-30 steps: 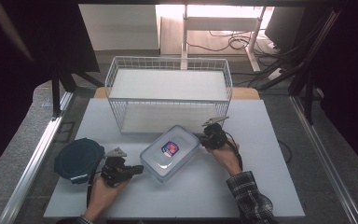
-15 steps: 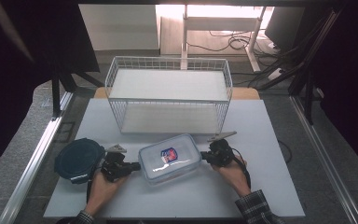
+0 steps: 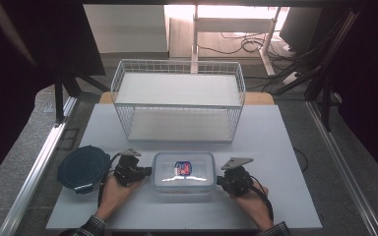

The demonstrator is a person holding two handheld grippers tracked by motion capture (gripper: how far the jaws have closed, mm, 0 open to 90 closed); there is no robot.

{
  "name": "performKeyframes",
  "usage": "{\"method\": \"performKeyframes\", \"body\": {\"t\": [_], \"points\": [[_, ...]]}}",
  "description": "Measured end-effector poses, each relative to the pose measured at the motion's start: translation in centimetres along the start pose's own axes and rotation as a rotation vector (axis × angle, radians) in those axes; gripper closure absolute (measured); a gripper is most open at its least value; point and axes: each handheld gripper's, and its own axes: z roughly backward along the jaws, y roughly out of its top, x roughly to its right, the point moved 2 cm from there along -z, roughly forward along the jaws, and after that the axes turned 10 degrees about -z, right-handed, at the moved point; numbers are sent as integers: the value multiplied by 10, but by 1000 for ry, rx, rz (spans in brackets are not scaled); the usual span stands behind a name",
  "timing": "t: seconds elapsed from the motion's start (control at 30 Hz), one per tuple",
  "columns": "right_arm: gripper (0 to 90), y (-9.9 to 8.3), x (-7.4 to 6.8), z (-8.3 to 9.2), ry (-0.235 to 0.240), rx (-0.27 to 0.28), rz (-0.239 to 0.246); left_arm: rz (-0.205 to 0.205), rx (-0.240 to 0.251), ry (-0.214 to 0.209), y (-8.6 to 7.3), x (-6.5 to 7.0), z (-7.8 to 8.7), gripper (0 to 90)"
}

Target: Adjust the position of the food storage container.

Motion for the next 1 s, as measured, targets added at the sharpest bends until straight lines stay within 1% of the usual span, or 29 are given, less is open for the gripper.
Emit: {"method": "performKeyframes", "body": {"t": [0.07,0.1,0.13,0.17,0.2,0.23,0.27,0.3,0.33,0.37,0.4,0.43,0.5,0.53,0.57,0.63,0.67,0.7,0.73,0.77,0.8,0.83,1.0], "points": [[879,-2,2,2,18,4,-10,6,-7,-4,0,0,1,900],[845,-2,4,3,28,4,-20,-15,-19,41,0,2,5,867],[845,-2,4,3,28,4,-20,-15,-19,41,0,2,5,813],[813,-3,6,8,15,21,-13,-26,-19,89,-2,5,14,756],[794,-3,7,12,8,34,-10,-14,-2,89,-4,6,20,708],[767,-3,9,16,11,52,-8,-14,-2,89,-4,6,20,652],[733,-4,10,19,16,68,-13,-6,8,83,-6,6,25,600],[733,-4,10,19,16,68,-13,4,21,88,-10,7,30,600],[698,-5,12,23,19,80,-19,1,23,98,-16,9,36,554],[627,-9,14,29,25,106,-25,-12,23,114,-22,10,42,474],[627,-9,14,29,25,106,-25,-12,23,114,-22,10,42,440],[592,-10,14,31,23,115,-28,-20,29,118,-24,11,45,440],[481,-14,13,36,22,138,-24,-34,64,100,-28,15,52,338],[348,-18,12,40,19,156,-19,-40,73,95,-29,17,53,244],[296,-20,12,42,21,164,-21,-70,74,68,-34,23,56,208],[177,-24,11,44,26,183,-29,-93,64,72,-38,28,55,125],[177,-24,11,44,26,183,-29,-93,64,72,-38,28,55,102],[98,-28,10,44,45,178,-32,-106,66,68,-40,31,55,75],[82,-30,10,43,51,172,-26,-145,66,71,-43,34,54,54],[80,-31,10,43,53,174,-24,-156,64,77,-44,36,53,45],[80,-31,10,43,53,174,-24,-156,64,77,-44,36,53,44],[63,-31,9,42,67,179,-25,-164,67,74,-44,36,52,34],[41,-30,8,41,60,201,-12,-170,92,69,-43,35,51,7]]}}
